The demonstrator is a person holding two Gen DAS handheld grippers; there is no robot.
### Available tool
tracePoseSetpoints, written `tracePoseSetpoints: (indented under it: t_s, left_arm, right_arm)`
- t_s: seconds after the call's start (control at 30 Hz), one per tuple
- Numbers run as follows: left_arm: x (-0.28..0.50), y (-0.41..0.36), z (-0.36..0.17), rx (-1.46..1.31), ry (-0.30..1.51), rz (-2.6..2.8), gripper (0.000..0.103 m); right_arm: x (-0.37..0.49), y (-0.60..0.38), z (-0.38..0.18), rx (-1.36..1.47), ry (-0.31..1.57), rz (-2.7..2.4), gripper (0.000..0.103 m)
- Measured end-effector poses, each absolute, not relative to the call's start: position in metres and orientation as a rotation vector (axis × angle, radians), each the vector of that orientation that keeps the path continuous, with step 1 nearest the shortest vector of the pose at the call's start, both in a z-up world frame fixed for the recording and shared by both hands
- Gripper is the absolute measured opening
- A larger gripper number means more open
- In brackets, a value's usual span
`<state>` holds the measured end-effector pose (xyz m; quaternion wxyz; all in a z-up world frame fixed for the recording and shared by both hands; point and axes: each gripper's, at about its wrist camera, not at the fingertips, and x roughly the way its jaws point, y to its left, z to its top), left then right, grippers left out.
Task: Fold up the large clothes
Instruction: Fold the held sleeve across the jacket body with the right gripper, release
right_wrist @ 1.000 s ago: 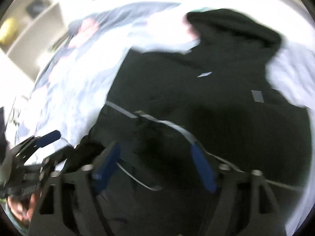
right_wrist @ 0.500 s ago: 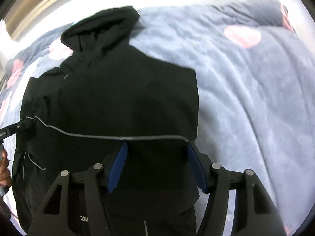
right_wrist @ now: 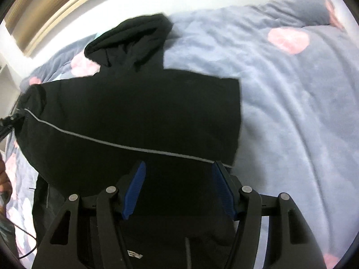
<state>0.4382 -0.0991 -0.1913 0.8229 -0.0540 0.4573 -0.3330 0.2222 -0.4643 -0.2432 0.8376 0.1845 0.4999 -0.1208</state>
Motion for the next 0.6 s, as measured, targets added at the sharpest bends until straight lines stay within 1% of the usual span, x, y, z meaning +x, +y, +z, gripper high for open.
tracePoseSetpoints:
  t_s: [0.1,0.17,0.2,0.27,0.4,0.5,0.57,0.6]
  left_arm:
    - [0.457,-0.095,-0.237,-0.063,1.120,-0.630,0.019]
    - [0.456,-0.100,-0.277,0.050,1.203,-0.571,0.025]
    - [0.453,-0.103,-0.290,0.081,1.218,-0.554,0.028]
    - [0.449,-0.099,-0.304,0.054,1.216,-0.543,0.029]
    - [0.455,-0.085,-0.304,-0.071,1.239,-0.558,0.031]
    - [0.453,-0.075,-0.287,-0.112,1.230,-0.561,0.032]
    - [0.448,-0.067,-0.264,-0.107,1.171,-0.526,0.033]
    - [0.445,-0.061,-0.250,-0.105,1.122,-0.499,0.037]
  right_arm:
    - [0.238,-0.454,-0.265,0.388,1.098,-0.252,0.067]
    - [0.247,-0.445,-0.281,0.287,1.151,-0.318,0.068]
    - [0.249,-0.441,-0.287,0.250,1.172,-0.329,0.068]
    - [0.251,-0.438,-0.297,0.201,1.191,-0.344,0.070]
    - [0.247,-0.445,-0.301,0.230,1.192,-0.328,0.072]
    - [0.242,-0.446,-0.292,0.226,1.198,-0.314,0.073]
    - [0.234,-0.445,-0.275,0.230,1.176,-0.311,0.073]
    - [0.231,-0.444,-0.265,0.244,1.150,-0.301,0.073]
